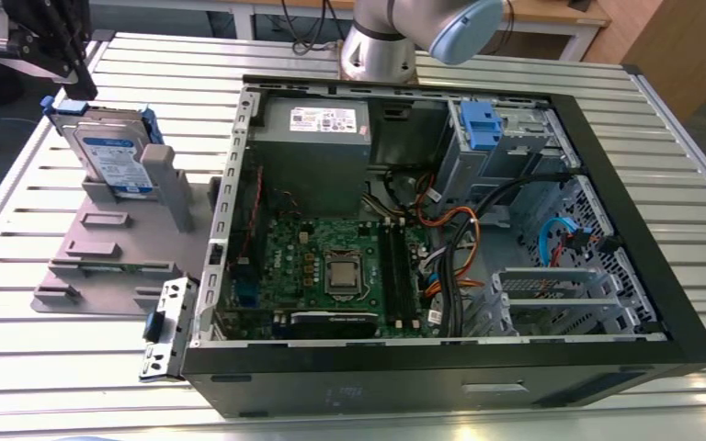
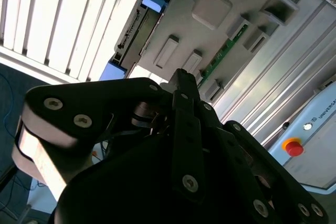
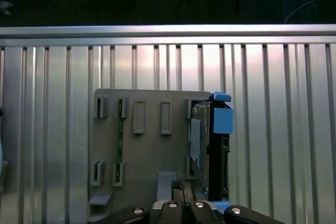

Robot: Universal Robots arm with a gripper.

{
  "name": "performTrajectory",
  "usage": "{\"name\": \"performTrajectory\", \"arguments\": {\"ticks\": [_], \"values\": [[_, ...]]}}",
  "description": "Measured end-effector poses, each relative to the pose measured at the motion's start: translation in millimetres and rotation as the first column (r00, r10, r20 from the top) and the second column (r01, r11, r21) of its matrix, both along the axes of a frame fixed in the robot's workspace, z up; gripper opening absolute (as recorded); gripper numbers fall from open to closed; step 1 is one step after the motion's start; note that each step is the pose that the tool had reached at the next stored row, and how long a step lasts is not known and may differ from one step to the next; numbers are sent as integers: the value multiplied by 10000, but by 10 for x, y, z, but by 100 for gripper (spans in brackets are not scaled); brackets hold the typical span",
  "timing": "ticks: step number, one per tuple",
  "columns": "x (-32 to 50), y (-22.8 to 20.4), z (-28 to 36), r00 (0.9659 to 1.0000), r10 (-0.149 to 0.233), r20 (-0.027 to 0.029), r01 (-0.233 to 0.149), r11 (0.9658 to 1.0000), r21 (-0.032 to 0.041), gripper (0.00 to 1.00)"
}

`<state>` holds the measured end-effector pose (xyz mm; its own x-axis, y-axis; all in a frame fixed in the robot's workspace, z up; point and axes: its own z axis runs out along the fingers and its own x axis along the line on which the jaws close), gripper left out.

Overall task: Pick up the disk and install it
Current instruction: 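Pick up the disk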

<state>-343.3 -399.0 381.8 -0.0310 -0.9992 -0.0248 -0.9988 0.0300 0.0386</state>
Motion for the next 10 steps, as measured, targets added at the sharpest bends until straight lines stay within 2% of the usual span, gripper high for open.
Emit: {"name": "performTrajectory", "arguments": {"ticks": [10], "values": [[0, 0, 0, 9999, 146, 1, -146, 9999, 0, 11]]}}
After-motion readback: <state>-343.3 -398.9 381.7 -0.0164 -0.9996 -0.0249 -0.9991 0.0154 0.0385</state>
